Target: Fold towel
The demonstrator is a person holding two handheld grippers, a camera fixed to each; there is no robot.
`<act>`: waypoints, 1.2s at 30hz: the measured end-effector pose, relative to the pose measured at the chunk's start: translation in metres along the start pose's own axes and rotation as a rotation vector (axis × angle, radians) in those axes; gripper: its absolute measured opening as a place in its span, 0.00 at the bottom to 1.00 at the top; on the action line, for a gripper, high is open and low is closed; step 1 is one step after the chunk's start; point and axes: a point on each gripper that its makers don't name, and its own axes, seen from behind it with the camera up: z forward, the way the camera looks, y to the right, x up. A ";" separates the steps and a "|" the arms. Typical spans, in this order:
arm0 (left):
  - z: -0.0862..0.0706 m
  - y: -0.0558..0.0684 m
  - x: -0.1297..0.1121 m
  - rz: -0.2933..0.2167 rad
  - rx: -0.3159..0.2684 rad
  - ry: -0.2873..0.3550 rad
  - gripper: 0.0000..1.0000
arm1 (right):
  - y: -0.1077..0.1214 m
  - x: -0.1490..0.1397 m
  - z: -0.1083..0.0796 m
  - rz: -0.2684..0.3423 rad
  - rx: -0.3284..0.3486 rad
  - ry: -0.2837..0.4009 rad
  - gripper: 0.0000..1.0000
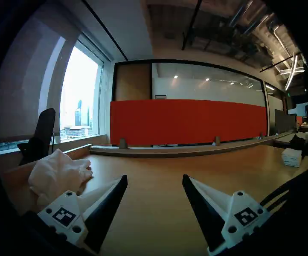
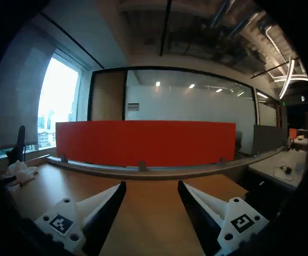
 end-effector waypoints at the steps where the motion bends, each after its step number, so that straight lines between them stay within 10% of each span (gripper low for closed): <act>1: 0.000 0.000 0.000 0.000 0.000 0.000 0.96 | 0.002 -0.004 -0.001 0.006 -0.003 -0.001 0.93; 36: 0.000 0.000 -0.001 0.000 0.000 0.000 0.96 | 0.038 -0.110 -0.010 0.060 -0.010 -0.007 0.94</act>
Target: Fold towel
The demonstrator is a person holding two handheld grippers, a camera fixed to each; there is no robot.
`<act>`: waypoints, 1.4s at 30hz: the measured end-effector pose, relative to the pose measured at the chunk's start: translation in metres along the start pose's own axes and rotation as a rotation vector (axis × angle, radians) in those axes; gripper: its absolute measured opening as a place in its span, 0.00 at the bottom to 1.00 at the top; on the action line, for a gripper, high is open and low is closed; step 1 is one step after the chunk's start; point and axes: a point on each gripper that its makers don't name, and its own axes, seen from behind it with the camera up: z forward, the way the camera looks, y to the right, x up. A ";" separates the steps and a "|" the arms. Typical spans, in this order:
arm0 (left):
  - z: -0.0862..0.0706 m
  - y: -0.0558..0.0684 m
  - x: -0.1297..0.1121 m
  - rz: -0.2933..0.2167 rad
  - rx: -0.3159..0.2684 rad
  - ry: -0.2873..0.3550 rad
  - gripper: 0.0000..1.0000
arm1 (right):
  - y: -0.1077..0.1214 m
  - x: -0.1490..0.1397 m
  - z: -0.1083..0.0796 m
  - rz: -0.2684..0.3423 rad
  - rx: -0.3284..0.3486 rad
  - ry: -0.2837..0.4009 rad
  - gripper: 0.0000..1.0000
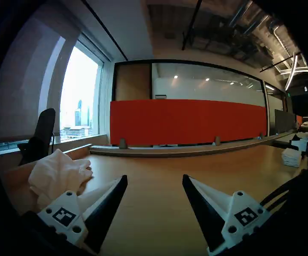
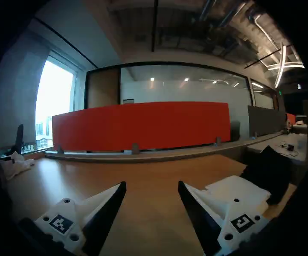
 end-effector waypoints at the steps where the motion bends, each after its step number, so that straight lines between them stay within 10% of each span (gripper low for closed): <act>1: 0.000 0.000 0.000 0.000 0.000 0.000 0.96 | 0.000 -0.001 0.000 0.000 0.000 0.002 0.94; 42: -0.001 -0.001 0.000 0.000 0.000 0.000 0.96 | -0.014 -0.004 -0.010 -0.058 0.013 0.030 0.94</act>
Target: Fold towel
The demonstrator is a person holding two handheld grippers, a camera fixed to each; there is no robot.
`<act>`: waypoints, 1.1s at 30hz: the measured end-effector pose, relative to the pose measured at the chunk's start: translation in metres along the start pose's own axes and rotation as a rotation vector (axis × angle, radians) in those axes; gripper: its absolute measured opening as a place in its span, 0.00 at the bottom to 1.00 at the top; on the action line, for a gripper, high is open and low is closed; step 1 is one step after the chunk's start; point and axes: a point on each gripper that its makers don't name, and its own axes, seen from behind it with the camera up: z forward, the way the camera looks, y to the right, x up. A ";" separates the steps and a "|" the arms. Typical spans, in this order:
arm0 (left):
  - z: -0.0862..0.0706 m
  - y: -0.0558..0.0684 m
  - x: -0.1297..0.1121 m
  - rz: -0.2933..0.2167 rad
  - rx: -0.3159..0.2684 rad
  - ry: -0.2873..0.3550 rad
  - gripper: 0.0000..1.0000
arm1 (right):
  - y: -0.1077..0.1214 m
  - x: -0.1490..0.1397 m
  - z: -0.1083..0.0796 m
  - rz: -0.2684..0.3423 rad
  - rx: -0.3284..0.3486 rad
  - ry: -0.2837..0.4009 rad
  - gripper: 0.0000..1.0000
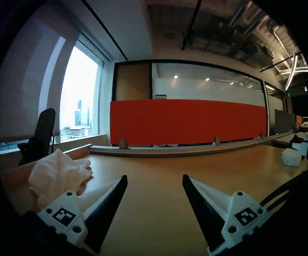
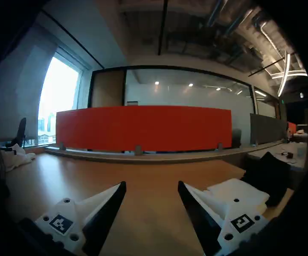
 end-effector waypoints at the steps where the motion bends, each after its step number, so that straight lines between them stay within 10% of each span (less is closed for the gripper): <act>1: 0.000 0.000 0.000 0.000 0.000 0.000 0.96 | 0.000 0.000 0.000 0.000 0.000 0.000 0.94; 33: 0.000 0.000 0.001 0.000 0.000 -0.001 0.96 | 0.000 -0.001 0.001 0.001 0.000 -0.002 1.00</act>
